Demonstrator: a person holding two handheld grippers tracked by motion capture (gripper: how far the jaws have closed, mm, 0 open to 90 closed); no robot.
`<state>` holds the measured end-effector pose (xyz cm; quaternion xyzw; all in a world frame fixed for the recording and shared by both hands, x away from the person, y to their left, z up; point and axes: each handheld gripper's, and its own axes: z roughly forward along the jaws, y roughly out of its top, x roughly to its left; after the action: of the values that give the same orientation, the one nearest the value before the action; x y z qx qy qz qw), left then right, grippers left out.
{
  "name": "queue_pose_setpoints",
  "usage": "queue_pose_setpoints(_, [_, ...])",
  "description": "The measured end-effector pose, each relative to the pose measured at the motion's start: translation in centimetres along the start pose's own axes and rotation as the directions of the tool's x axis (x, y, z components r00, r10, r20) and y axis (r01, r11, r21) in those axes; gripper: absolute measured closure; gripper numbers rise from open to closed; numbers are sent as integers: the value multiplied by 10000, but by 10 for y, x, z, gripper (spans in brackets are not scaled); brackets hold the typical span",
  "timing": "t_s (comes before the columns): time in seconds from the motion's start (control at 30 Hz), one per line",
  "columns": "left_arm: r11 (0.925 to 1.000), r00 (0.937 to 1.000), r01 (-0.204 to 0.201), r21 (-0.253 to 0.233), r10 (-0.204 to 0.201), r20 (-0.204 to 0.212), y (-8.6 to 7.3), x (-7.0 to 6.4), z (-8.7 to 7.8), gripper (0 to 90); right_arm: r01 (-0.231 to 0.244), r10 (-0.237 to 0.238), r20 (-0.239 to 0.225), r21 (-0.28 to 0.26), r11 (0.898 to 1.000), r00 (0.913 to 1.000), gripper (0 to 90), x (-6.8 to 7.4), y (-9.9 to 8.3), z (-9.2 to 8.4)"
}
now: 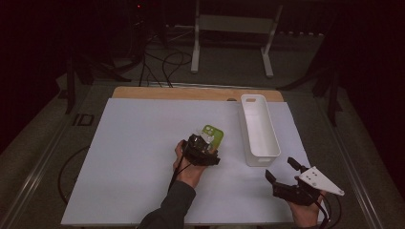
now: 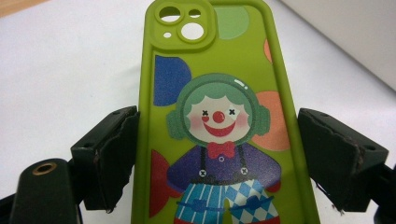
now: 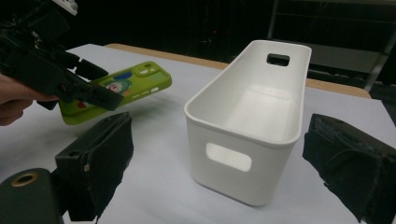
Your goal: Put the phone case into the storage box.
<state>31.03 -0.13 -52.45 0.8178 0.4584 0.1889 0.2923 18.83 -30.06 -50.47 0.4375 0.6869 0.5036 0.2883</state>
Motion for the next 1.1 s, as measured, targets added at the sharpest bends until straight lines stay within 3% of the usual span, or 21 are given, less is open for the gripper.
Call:
queue_pose_setpoints(0.6, [9966,9964,-485,-660,528,658,0,8,-20,161,32,-32,-281,7,10000,9996,80,3,4,0])
queue_pose_setpoints(0.97, [9906,9893,-806,-1102,930,1122,-1,15,-33,161,212,-206,-482,115,9997,9986,80,7,13,5])
queue_pose_setpoints(1.1, [9872,9839,-898,-1320,1085,1420,-1,17,-39,161,184,-173,-645,167,9997,9978,80,8,17,7])
